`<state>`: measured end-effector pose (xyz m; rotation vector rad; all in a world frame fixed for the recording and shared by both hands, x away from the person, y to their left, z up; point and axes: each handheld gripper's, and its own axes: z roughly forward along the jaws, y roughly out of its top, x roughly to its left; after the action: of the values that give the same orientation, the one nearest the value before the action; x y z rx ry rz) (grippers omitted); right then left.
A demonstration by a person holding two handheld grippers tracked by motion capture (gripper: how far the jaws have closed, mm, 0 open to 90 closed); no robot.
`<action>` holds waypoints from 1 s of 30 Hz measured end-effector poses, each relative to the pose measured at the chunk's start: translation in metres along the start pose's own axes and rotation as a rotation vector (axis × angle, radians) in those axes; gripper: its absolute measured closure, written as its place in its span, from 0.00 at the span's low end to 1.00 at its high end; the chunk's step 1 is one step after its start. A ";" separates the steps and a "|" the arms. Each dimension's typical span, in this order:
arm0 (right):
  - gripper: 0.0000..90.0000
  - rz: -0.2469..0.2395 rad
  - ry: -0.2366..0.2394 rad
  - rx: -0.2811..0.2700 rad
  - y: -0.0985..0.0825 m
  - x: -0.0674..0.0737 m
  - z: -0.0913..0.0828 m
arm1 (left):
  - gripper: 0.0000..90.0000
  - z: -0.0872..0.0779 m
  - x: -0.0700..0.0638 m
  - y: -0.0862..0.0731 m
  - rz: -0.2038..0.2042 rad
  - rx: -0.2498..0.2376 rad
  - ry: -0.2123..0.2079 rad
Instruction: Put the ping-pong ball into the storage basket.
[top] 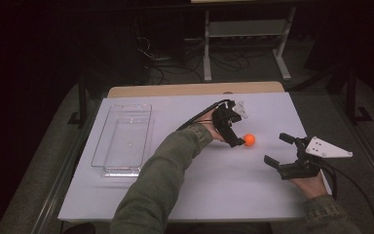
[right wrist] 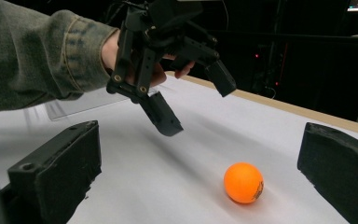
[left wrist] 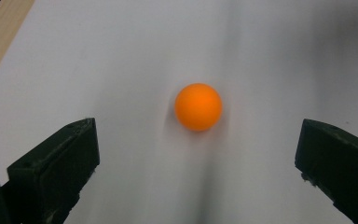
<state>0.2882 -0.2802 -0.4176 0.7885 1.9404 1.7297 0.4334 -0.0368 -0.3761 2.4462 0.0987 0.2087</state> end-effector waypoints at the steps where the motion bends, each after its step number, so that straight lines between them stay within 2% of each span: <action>1: 0.00 0.001 0.001 -0.001 0.000 0.000 0.000 | 0.00 0.002 0.000 0.001 -0.004 -0.002 -0.003; 5: 0.00 -0.002 0.001 -0.003 0.000 0.000 -0.001 | 0.00 0.008 -0.001 0.002 0.002 0.003 -0.015; 12: 0.00 -0.002 0.002 0.000 0.000 0.001 -0.001 | 0.00 0.020 0.001 0.000 -0.013 -0.001 -0.026; 22: 0.00 0.001 0.002 -0.002 -0.001 0.000 -0.001 | 0.00 0.031 0.004 -0.001 -0.024 -0.010 -0.033; 30: 0.00 0.000 0.005 -0.003 -0.001 0.000 -0.001 | 0.00 0.036 0.003 0.000 -0.026 0.002 -0.043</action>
<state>0.2872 -0.2807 -0.4180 0.7840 1.9405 1.7353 0.4430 -0.0592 -0.4028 2.4487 0.1113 0.1447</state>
